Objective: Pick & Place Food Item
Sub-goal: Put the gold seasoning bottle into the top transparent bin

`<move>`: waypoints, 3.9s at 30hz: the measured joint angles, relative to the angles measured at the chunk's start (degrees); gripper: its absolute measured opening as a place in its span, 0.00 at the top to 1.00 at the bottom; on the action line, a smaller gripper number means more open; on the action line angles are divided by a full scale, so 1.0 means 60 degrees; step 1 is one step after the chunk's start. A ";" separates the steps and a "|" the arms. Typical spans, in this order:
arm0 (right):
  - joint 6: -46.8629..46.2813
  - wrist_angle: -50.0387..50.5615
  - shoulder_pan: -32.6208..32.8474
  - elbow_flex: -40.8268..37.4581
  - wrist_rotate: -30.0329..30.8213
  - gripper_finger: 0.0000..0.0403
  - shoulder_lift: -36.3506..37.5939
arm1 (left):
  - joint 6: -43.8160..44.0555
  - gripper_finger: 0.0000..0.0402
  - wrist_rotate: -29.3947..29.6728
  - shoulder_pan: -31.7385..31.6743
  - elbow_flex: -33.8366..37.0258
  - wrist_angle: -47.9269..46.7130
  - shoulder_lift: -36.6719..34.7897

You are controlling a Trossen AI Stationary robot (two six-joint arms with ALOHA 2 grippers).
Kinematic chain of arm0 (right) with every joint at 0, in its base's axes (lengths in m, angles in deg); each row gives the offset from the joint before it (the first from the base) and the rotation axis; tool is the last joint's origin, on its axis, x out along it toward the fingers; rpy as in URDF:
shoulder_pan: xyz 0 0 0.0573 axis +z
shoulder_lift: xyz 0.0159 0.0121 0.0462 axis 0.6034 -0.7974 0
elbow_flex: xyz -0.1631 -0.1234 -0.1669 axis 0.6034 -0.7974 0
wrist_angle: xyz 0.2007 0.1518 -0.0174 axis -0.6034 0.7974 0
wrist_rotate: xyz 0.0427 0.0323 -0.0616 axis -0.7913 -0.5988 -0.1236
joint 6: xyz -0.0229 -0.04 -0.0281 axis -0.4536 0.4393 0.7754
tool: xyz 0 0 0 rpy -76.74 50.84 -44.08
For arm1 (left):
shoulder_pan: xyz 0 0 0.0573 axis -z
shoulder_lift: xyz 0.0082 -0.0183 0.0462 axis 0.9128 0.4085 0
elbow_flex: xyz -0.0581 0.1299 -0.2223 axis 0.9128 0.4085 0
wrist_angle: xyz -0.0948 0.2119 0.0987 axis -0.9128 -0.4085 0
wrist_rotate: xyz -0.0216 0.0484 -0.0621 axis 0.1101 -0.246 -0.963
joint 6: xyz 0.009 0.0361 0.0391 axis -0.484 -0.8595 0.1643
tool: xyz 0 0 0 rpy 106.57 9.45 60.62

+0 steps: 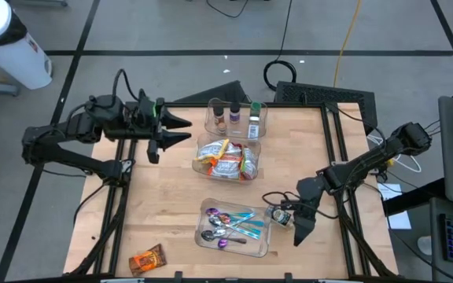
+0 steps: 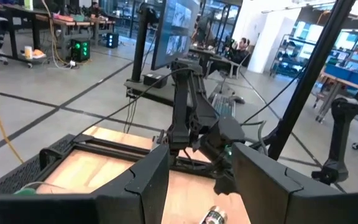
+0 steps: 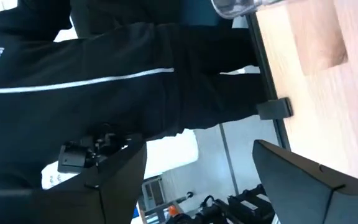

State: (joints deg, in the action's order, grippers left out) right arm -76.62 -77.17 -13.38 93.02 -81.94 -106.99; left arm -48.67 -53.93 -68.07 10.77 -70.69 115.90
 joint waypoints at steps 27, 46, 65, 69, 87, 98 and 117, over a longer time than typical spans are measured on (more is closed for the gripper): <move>0.2474 0.2454 0.0050 0.1819 0.2791 0.41 0.0000 | -0.0027 0.55 0.0007 -0.0007 0.0000 0.0290 0.0337; 0.4746 1.3175 0.1471 0.7085 0.8516 0.43 -0.2508 | 0.0329 0.55 0.0006 -0.0007 0.0000 0.0131 0.0335; 0.5482 1.4238 0.1418 0.7173 1.0221 0.42 -0.2867 | 0.2718 0.55 0.0459 0.0384 0.0004 0.0400 0.0890; 0.5860 1.3779 0.1359 0.7172 1.0215 0.38 -0.2864 | 0.2950 0.55 0.1088 0.0781 0.0011 0.0577 0.1148; 0.5179 1.2921 0.1944 0.7169 0.9432 0.04 -0.2860 | 0.3304 0.55 0.1858 0.1574 -0.0004 0.0960 0.1711; 0.3598 1.1432 0.1937 0.6276 0.9240 0.04 -0.2909 | 0.3077 0.55 0.2224 0.1835 -0.0004 0.0942 0.1697; 0.2156 0.8712 0.1935 0.3317 0.7967 0.05 -0.2911 | 0.3018 0.55 0.2583 0.1876 -0.0004 0.0711 0.1697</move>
State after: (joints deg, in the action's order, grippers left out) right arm -63.68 -24.90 -1.77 112.93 -34.14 -124.45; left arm -30.56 -38.43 -56.81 10.75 -66.42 126.08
